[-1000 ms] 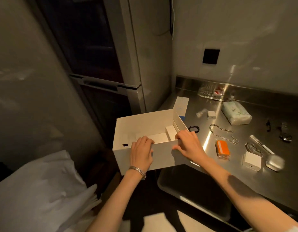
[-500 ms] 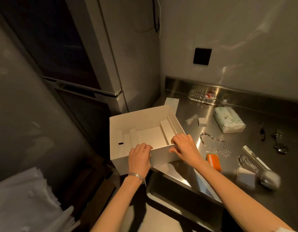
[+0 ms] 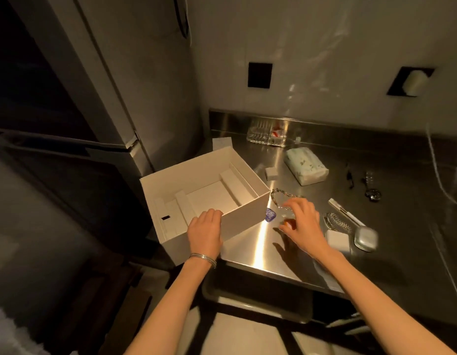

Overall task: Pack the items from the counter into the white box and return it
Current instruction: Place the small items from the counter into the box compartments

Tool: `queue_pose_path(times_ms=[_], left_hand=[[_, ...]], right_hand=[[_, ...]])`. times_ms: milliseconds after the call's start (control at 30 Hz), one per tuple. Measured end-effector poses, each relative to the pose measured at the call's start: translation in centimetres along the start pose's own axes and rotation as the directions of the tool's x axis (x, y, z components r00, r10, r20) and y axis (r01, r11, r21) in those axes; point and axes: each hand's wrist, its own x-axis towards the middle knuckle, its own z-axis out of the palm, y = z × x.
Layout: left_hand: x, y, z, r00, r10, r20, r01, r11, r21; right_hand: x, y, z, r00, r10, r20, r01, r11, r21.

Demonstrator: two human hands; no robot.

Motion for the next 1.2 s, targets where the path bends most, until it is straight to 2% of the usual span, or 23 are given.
queue_pose_path(times_ms=[67,167,300,467,600,767,867,1000,1067,1200], left_hand=[[0.1,0.3,0.4,1.000,0.021,-0.006,-0.021,1.000,-0.002],[0.4,1.2,0.9,0.996,0.081,-0.038,-0.082,0.996,-0.029],[1.0,1.3,0.9,0.986,0.147,-0.077,-0.154,0.984,-0.091],[1.1,-0.7,0.8,0.977,0.150,-0.149,-0.188,0.939,-0.287],[1.1,-0.8,0.5,0.979,0.026,-0.202,-0.068,0.976,-0.206],[1.5,0.4,0.4,0.982,-0.071,-0.175,0.045,0.988,-0.150],[1.6,0.4,0.1,0.977,-0.086,-0.197,0.055,0.986,-0.157],[1.4,0.7,0.0,0.972,-0.129,-0.196,0.096,0.981,-0.170],[1.4,0.7,0.0,0.975,-0.137,-0.173,0.111,0.982,-0.151],[1.5,0.3,0.2,0.985,-0.132,-0.116,0.116,0.985,-0.131]], right_hand=[[-1.7,1.6,-0.7,0.994,0.070,0.082,-0.066,0.997,-0.049],[-3.7,3.2,-1.5,0.979,0.141,0.145,-0.143,0.990,0.007],[-4.6,4.1,-2.4,0.982,0.128,0.138,-0.137,0.989,0.061],[-3.1,5.1,-2.0,0.971,0.110,0.214,-0.122,0.992,0.042],[-1.3,5.8,-0.8,0.924,0.114,0.365,-0.128,0.992,0.015],[0.0,7.1,1.2,0.878,0.049,0.477,-0.019,0.998,-0.068],[0.2,7.5,1.7,0.896,0.011,0.443,0.007,0.999,-0.037],[0.7,7.9,0.5,0.948,-0.014,0.319,-0.024,0.993,0.115],[1.6,7.7,-1.2,0.970,-0.038,0.240,-0.017,0.975,0.221],[5.2,5.2,-5.6,0.994,-0.106,0.031,0.089,0.933,0.348]])
